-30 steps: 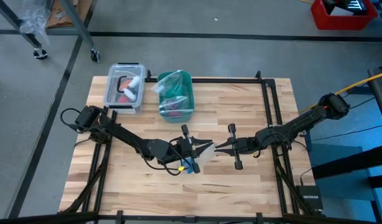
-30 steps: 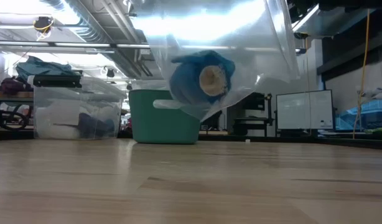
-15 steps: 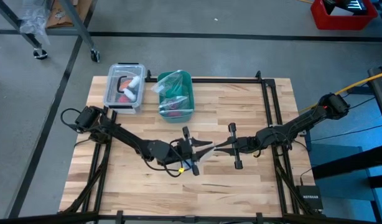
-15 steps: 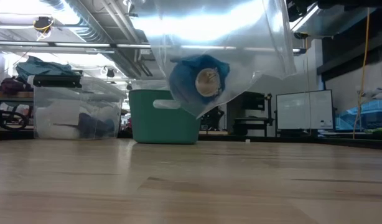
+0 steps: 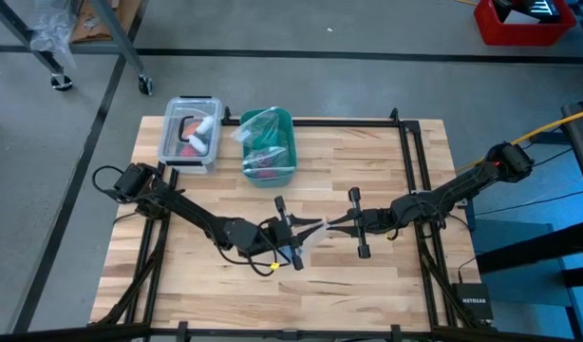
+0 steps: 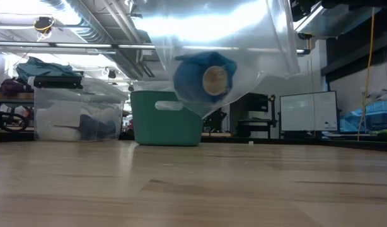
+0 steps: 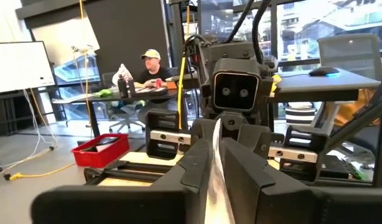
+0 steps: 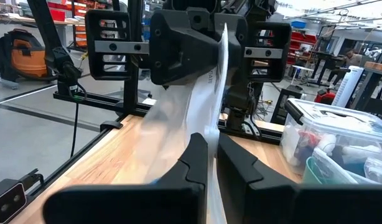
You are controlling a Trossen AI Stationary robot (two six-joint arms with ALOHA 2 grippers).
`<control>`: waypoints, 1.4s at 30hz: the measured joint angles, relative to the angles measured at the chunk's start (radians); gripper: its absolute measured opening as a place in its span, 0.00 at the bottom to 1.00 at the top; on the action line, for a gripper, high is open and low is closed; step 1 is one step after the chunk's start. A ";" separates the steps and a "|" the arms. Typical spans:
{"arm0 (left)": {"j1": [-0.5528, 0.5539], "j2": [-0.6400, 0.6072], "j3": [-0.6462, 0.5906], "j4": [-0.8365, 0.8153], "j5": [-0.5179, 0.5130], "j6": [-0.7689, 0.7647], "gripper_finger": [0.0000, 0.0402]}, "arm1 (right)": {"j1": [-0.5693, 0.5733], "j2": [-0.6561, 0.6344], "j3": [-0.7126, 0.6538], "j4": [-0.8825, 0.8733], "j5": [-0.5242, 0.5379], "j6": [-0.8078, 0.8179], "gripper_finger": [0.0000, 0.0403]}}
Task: Roll bandage
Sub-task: Close the transparent zip bag
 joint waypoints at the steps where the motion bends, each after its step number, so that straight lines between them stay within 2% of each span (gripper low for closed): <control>1: 0.000 0.000 0.000 0.000 -0.001 0.000 0.09 | 0.000 0.000 0.000 0.000 0.000 0.000 0.05; 18: 0.002 0.000 -0.001 0.005 -0.001 -0.033 0.08 | 0.000 0.000 0.001 0.000 0.000 0.000 0.05; 29: 0.007 0.000 -0.001 0.005 0.000 -0.120 0.09 | 0.000 -0.001 0.001 0.001 0.000 0.000 0.05; 35: 0.027 0.000 -0.001 0.004 0.047 -0.186 0.17 | 0.000 -0.001 0.001 0.001 0.000 0.000 0.05; 42: 0.034 0.001 -0.001 0.004 0.065 -0.129 0.24 | 0.000 -0.001 0.001 0.001 0.000 0.000 0.05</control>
